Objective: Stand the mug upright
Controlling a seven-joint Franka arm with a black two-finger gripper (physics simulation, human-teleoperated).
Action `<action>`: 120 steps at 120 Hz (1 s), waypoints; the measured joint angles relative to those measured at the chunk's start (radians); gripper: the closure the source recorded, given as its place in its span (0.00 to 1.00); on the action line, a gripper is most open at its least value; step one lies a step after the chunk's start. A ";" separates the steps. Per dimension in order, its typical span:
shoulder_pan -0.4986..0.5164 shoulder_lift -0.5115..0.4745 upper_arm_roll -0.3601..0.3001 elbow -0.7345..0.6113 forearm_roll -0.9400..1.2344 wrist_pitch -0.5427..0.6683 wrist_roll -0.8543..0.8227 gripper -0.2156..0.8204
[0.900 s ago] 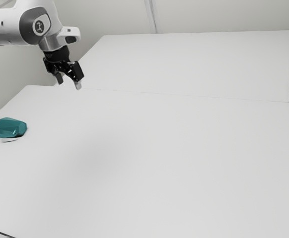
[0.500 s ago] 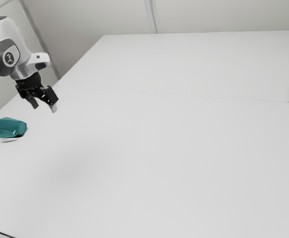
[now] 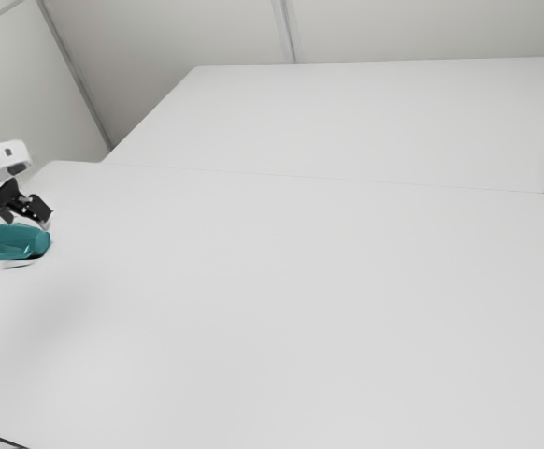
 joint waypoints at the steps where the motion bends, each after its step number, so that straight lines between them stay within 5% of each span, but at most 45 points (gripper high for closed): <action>1: 0.004 -0.002 0.000 -0.003 -0.001 0.003 0.002 0.21; 55: 0.119 0.068 0.000 -0.023 -0.062 0.081 0.142 0.23; 120: 0.340 0.335 -0.017 0.242 -0.299 0.074 0.386 0.24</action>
